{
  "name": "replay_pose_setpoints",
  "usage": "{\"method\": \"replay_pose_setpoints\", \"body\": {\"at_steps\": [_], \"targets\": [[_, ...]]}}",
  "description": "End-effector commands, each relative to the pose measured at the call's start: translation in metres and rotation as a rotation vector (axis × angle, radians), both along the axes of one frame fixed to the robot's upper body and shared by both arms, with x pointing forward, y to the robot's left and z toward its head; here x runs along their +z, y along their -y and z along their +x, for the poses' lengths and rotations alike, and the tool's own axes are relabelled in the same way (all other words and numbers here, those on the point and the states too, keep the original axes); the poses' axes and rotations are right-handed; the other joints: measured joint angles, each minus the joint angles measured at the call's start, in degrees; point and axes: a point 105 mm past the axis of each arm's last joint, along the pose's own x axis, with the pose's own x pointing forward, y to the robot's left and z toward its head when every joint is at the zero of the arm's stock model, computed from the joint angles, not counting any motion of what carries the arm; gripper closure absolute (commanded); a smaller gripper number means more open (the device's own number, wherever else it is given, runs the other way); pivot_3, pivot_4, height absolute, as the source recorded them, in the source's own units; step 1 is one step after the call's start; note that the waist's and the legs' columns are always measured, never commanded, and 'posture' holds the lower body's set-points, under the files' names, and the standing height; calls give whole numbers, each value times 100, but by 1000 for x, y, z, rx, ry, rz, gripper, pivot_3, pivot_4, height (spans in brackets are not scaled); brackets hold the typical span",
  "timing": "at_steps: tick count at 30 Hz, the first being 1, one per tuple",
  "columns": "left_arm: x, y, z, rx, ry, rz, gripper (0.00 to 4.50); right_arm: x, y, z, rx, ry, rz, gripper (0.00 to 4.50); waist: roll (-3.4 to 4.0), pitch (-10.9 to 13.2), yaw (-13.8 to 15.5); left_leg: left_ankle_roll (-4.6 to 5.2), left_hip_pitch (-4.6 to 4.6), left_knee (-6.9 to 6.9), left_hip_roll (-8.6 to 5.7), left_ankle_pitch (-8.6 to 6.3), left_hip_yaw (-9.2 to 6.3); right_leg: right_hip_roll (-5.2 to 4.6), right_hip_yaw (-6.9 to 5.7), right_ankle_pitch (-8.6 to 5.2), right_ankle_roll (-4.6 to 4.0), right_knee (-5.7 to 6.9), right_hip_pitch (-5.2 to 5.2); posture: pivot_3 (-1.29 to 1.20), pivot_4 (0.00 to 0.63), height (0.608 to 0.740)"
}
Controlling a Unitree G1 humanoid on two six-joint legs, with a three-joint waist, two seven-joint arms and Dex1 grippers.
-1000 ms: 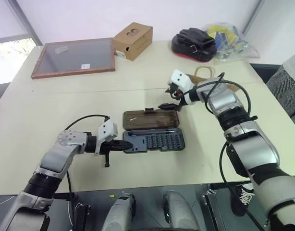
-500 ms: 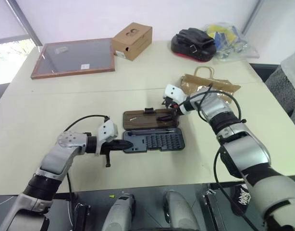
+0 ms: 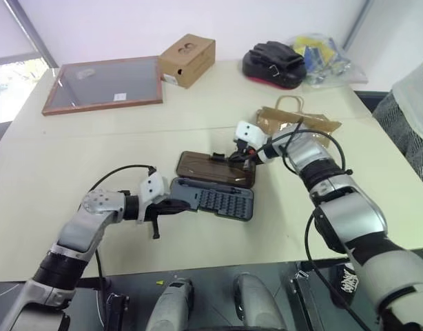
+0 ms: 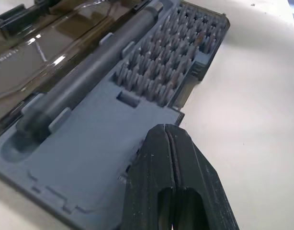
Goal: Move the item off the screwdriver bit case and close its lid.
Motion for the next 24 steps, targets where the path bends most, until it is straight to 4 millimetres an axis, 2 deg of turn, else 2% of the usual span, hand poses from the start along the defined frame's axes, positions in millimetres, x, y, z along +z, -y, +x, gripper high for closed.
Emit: {"method": "replay_pose_setpoints", "body": {"at_steps": [1, 6, 10, 13, 20, 24], "targets": [[0, -2, 0, 18, 10, 4, 4500, -6, -6, -2, 22, -6, -8, 4491, 0, 0, -16, 0, 2, 0, 0, 0, 0, 0, 0, 0, 0, 0, 1, 0, 150, 740], [4, -3, 5, 57, 26, -29, 4500, -2, -8, 0, 57, 81, -46, 4491, 0, 0, -36, 0, 3, 1, 0, 0, 0, -1, 0, 0, 0, 1, 3, 0, 150, 740], [20, -1, 13, 106, 49, -98, 4500, 12, -7, 5, 99, 234, -90, 4491, 0, 0, -61, 0, 4, 2, 0, 0, -5, -1, 2, 0, 0, 4, 2, 0, 150, 740], [42, 0, 24, 161, 83, -172, 4500, 28, -8, 4, 126, 348, -99, 4491, 0, 2, -45, -4, 3, 3, 0, 2, -9, -1, 2, 0, 0, 9, 0, 0, 150, 740], [87, -7, 46, 251, 161, -283, 4500, 60, -18, -23, 179, 529, -25, 4491, 0, 2, -30, -9, -3, 6, -2, 5, -13, -4, 3, 1, 2, 8, -3, 0, 150, 740], [116, -29, 71, 396, 210, -384, 4500, 68, -25, -46, 199, 610, -4, 4491, -1, 3, 8, -15, -8, 8, -1, 9, -13, -3, 1, 1, 2, 8, -8, 0, 150, 740]]}}
